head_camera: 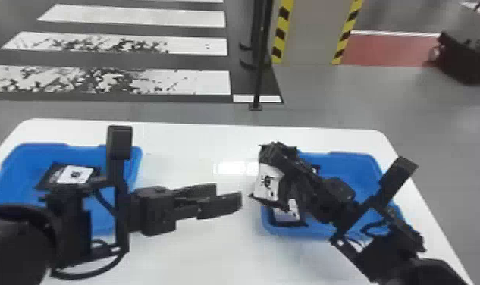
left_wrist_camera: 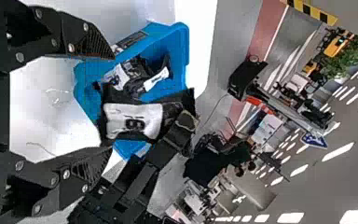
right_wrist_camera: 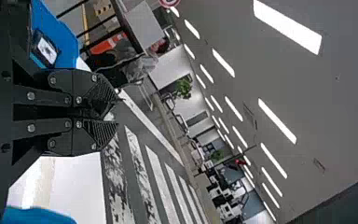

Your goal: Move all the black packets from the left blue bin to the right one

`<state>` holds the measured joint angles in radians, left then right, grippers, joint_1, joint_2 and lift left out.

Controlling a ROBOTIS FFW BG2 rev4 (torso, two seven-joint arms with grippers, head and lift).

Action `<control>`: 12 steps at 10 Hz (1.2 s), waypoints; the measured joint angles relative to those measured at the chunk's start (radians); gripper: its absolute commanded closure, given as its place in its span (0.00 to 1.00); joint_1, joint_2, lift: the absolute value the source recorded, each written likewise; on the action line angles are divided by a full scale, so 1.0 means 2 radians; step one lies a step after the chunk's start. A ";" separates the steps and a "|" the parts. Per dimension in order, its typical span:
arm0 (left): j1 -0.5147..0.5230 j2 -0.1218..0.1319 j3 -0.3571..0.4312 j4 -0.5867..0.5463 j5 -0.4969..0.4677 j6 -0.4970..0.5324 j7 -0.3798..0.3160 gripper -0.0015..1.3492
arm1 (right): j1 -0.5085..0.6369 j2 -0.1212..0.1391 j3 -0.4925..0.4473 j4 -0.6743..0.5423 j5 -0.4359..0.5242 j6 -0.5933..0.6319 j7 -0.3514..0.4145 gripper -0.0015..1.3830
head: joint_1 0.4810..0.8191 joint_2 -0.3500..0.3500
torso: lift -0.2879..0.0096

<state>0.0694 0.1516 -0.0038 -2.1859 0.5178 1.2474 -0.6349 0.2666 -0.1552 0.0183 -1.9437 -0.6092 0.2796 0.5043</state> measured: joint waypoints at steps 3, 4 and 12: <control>0.038 -0.001 0.057 -0.042 -0.001 0.000 0.000 0.13 | -0.034 -0.007 -0.052 0.053 0.034 0.000 -0.008 0.93 | 0.63 0.32 | 0.46; 0.048 -0.002 0.079 -0.051 -0.001 0.000 0.000 0.13 | -0.051 -0.009 -0.070 0.087 0.052 0.001 -0.010 0.92 | 0.63 0.30 | 0.46; 0.073 0.007 0.229 -0.110 -0.081 0.035 0.002 0.12 | 0.046 0.010 -0.145 0.055 0.089 -0.079 -0.042 0.09 | 0.63 0.39 | 0.46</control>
<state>0.2157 0.1662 0.4552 -2.4064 0.3565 1.3176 -0.6303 0.3587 -0.1351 -0.2710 -1.8334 -0.4306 0.1224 0.4198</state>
